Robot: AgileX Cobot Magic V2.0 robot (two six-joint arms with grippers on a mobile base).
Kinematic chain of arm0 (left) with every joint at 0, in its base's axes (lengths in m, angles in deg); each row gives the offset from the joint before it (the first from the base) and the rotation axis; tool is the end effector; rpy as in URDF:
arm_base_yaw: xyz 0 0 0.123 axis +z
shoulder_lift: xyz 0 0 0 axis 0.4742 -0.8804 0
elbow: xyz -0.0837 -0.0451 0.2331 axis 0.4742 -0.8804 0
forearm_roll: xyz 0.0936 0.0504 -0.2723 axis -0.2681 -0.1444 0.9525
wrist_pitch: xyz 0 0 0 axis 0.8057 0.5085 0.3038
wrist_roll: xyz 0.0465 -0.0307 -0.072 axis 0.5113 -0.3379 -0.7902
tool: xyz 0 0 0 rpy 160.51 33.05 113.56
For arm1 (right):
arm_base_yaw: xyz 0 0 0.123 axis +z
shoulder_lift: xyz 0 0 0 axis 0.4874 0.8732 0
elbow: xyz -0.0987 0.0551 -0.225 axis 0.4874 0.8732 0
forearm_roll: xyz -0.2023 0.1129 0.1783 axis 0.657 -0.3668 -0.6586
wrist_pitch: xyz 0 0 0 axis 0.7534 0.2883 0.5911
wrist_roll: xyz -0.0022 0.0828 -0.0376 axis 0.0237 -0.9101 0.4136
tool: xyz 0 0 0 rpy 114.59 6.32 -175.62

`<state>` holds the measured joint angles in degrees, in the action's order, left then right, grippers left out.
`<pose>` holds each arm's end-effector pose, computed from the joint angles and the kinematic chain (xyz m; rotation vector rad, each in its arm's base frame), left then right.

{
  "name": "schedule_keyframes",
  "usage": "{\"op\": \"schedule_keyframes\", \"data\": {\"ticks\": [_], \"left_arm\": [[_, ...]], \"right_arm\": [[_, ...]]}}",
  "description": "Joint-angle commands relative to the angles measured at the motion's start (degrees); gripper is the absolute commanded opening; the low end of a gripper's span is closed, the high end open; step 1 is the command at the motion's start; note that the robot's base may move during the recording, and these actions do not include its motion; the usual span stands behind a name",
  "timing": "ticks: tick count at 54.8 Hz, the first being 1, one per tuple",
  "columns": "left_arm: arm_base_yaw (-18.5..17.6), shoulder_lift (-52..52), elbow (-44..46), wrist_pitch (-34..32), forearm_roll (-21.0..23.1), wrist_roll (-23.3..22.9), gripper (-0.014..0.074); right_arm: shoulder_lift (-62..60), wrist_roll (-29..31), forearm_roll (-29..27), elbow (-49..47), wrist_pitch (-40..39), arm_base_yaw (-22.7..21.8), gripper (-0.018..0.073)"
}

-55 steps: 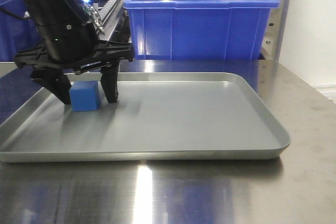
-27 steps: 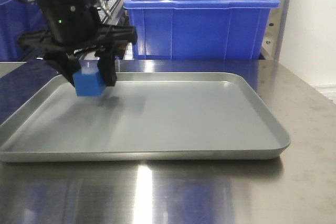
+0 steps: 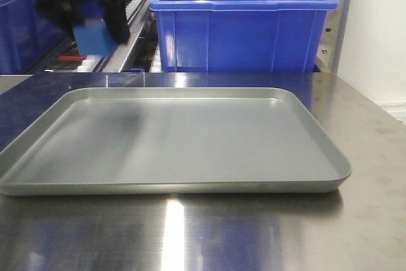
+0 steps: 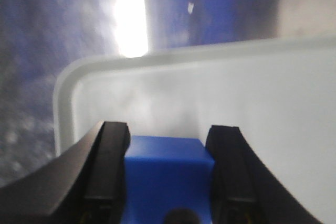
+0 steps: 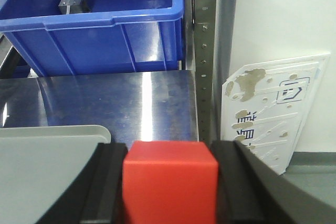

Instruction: Sort and place red and blue blocks on shelf

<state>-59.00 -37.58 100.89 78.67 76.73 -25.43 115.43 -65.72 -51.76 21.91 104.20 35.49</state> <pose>0.3583 -0.2002 0.2648 0.1575 2.5209 -0.2198 0.2221 0.0246 0.3207 0.0479 1.8738 0.1875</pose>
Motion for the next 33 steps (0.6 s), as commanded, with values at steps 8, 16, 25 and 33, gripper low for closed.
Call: {"op": "schedule_keyframes", "data": {"ticks": [8, 16, 25, 33], "left_arm": [[1.49, 10.46, -1.96, -6.36, -3.35, -0.5, 0.008], [4.27, 16.16, -8.32, -8.94, -3.35, -0.55, 0.008], [7.53, 24.47, -18.0, -14.03, -3.35, -0.63, 0.008], [10.81, 33.28, -26.29, -18.72, -3.35, -0.63, 0.008]], "right_arm": [[-0.45, 0.11, 0.65, -1.62, -5.05, -0.37, 0.0058], [-0.45, 0.11, 0.65, -1.62, -5.05, -0.37, 0.0058], [-0.45, 0.11, 0.65, -1.62, -5.05, -0.37, 0.0058], [-0.45, 0.11, 0.65, -1.62, -5.05, -0.37, 0.0058]]}}
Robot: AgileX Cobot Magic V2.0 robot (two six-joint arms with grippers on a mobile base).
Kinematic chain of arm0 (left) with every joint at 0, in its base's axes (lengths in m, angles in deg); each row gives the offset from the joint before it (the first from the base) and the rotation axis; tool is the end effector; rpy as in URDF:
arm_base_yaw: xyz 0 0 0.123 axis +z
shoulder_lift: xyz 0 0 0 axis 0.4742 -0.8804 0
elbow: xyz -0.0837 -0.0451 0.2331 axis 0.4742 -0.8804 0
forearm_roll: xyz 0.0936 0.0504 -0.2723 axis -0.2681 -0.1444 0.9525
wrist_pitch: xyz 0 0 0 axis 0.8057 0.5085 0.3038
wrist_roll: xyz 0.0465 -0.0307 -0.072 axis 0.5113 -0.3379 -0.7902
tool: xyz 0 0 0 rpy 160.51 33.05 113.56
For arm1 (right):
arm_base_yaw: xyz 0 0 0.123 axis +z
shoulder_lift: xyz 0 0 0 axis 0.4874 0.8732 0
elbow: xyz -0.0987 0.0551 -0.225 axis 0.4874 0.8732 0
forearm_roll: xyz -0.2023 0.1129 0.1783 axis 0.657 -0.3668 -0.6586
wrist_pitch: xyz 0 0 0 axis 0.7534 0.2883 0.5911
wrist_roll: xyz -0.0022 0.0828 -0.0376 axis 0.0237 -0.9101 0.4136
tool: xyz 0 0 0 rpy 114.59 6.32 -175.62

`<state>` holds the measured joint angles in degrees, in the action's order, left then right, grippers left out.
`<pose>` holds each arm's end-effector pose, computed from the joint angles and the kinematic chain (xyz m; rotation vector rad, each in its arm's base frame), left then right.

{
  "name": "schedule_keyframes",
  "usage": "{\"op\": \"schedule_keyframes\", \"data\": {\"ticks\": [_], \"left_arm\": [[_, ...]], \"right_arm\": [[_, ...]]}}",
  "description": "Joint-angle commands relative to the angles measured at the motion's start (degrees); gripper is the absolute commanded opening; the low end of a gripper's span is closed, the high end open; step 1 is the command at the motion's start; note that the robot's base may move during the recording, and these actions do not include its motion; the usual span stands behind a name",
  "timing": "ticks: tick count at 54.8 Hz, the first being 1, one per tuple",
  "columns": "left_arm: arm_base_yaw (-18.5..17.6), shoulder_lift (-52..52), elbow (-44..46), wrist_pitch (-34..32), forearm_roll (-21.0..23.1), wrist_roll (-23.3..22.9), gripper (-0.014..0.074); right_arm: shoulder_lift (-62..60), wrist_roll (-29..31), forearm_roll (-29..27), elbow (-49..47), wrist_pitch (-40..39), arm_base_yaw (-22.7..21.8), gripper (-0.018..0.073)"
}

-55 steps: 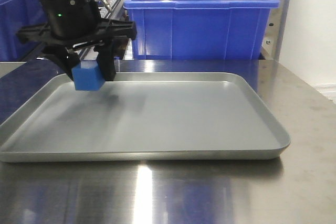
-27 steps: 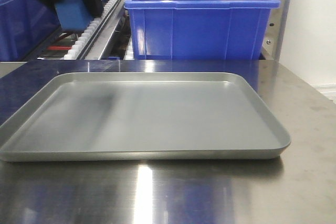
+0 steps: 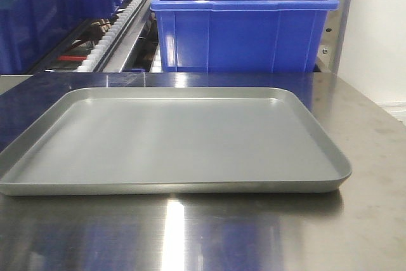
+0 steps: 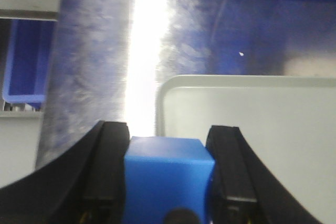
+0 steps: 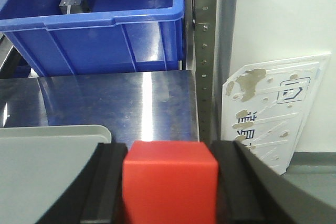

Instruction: Sort and place red and blue blocks on shelf

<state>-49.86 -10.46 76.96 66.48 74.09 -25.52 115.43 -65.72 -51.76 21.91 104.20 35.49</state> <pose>0.2934 -0.1045 0.3015 0.0078 2.2551 -0.2397 0.2221 0.0246 0.3207 0.0479 1.8738 0.1875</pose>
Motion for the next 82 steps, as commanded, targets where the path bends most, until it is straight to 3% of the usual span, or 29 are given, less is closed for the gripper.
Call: {"op": "schedule_keyframes", "data": {"ticks": [1, 17, 25, 52, 66, 82], "left_arm": [[2.05, 7.05, -3.19, -6.93, -0.72, -0.54, 0.008], [13.19, 23.78, -18.43, -11.99, -0.49, -0.54, 0.008], [16.04, 27.48, -20.07, -11.51, -0.61, -0.54, 0.008], [16.18, 27.34, -20.07, -11.41, -0.5, -0.54, 0.008], [16.18, 26.76, -20.07, -12.28, -0.62, 1.62, 0.008], [13.41, 24.84, -20.07, -12.07, -0.88, 4.26, 0.008]], "right_arm": [[-0.45, 0.11, 0.65, -1.62, -5.05, -0.37, 0.0058], [-0.45, 0.11, 0.65, -1.62, -5.05, -0.37, 0.0058], [-0.45, 0.11, 0.65, -1.62, -5.05, -0.37, 0.0058], [-0.45, 0.11, 0.65, -1.62, -5.05, -0.37, 0.0058], [-0.45, 0.11, 0.65, -1.62, -5.05, -0.37, 0.0058], [-0.45, 0.11, 0.65, -1.62, -5.05, -0.37, 0.0058]]}}
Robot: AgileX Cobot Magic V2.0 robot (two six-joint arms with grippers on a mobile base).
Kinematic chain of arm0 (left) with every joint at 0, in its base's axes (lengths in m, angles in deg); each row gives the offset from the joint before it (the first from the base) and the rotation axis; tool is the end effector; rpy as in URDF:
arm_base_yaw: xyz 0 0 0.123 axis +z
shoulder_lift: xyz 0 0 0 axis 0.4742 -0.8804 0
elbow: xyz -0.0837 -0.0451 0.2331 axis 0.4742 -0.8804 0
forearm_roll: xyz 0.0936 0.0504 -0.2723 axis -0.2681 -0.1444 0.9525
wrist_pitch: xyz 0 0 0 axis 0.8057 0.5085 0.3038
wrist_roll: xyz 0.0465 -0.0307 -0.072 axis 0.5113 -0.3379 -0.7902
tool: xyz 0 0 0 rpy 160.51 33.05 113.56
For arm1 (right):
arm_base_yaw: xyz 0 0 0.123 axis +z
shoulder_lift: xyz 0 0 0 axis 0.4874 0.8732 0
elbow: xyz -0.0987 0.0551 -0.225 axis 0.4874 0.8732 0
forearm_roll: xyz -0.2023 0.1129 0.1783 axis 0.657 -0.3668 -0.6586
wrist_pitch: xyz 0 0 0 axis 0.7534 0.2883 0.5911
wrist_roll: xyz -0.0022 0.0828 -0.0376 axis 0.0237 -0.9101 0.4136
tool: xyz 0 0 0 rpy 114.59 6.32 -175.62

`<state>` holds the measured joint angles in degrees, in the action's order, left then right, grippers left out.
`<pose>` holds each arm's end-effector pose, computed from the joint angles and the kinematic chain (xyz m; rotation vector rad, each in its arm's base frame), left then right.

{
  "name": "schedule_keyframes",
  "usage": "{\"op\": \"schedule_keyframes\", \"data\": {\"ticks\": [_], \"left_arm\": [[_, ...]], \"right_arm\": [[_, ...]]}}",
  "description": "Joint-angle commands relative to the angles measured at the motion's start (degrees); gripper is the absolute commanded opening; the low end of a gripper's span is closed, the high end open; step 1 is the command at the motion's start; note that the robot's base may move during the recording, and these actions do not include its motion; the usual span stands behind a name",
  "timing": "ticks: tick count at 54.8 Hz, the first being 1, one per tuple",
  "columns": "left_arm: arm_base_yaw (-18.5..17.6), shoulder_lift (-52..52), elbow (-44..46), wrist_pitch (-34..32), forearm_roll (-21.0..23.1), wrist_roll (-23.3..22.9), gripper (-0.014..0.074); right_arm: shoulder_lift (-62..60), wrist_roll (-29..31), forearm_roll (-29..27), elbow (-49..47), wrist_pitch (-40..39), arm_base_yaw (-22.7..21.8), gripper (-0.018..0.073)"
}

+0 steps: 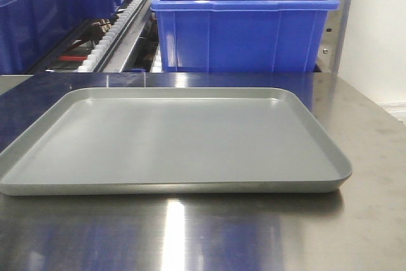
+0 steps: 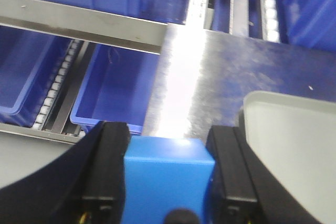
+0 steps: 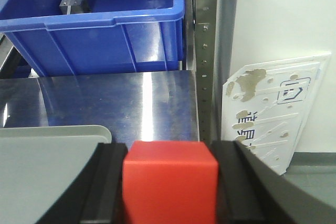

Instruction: Sort and place red and blue blocks on shelf

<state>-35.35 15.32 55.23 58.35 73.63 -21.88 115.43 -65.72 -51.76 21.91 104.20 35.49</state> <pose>0.2191 -0.0185 0.2914 -0.1659 2.0312 -0.1239 0.2221 0.0246 0.3207 0.0479 1.8738 0.1875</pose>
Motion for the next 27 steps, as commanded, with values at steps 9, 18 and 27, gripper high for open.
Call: {"op": "schedule_keyframes", "data": {"ticks": [9, 18, 27], "left_arm": [[-2.42, -2.0, 1.66, -3.77, -0.42, 0.62, 0.008], [-2.42, -2.0, 1.66, -3.51, -0.5, 0.62, 0.008], [-2.42, -2.0, 1.66, -3.11, -1.22, 0.62, 0.008]], "right_arm": [[-0.45, 0.11, 0.65, -1.62, -5.05, -0.37, 0.0058], [-0.45, 0.11, 0.65, -1.62, -5.05, -0.37, 0.0058], [-0.45, 0.11, 0.65, -1.62, -5.05, -0.37, 0.0058]]}}
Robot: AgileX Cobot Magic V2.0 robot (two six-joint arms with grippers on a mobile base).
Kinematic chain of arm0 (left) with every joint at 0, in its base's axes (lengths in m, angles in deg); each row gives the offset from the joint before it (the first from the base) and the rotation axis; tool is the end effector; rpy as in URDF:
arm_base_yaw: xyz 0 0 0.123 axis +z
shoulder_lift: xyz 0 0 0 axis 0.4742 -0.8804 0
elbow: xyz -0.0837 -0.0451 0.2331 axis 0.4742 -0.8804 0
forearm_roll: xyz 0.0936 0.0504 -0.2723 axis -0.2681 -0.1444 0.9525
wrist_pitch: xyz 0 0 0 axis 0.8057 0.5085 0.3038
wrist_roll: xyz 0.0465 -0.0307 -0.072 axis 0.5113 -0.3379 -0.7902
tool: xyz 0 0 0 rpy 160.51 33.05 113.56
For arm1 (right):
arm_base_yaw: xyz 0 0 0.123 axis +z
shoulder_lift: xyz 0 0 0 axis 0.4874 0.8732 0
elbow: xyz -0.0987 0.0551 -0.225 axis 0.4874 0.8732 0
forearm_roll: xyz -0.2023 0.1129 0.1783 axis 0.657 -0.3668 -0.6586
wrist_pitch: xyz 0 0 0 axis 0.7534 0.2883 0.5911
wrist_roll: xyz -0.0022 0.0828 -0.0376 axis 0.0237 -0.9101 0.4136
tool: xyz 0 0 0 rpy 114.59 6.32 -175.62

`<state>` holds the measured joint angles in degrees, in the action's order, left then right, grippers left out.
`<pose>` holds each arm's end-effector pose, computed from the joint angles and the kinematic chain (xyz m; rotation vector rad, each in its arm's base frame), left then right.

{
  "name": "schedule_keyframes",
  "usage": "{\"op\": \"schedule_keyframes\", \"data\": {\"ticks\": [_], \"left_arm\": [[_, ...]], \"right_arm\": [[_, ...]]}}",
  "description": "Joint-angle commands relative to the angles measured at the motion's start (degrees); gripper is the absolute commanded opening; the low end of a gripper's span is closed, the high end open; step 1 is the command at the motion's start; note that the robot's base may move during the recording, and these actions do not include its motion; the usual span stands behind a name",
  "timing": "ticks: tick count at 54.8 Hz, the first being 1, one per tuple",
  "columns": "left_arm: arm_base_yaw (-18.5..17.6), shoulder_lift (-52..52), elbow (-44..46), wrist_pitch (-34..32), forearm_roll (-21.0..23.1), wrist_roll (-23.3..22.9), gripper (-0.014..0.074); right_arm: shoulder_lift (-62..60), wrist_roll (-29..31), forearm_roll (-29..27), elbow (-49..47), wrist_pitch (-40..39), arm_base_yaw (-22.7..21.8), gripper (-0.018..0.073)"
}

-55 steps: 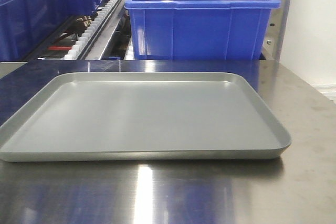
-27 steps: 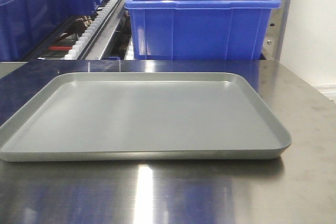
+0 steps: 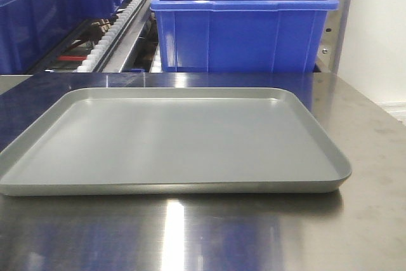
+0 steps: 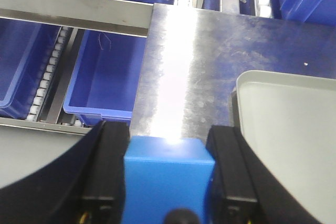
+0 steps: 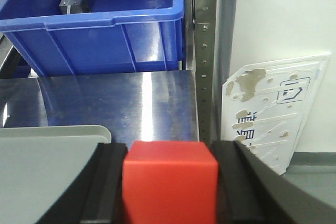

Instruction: Sort and place red and blue blocks on shelf

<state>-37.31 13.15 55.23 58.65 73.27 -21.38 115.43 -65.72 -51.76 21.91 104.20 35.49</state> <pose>0.2243 -0.0265 0.2826 -0.1188 2.0768 -0.1245 0.2221 0.0246 0.3207 0.0479 1.8738 0.1875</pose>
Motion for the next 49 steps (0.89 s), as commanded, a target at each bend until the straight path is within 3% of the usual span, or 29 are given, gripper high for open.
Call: {"op": "schedule_keyframes", "data": {"ticks": [1, 49], "left_arm": [[-0.46, 0.17, 1.66, -3.42, -0.98, 0.12, 0.008], [-0.46, -2.91, 1.66, -3.72, -0.99, 0.12, 0.008]], "right_arm": [[-0.45, 0.11, 0.65, -1.62, -5.05, -0.37, 0.0058], [-0.45, 0.11, 0.65, -1.62, -5.05, -0.37, 0.0058]]}}
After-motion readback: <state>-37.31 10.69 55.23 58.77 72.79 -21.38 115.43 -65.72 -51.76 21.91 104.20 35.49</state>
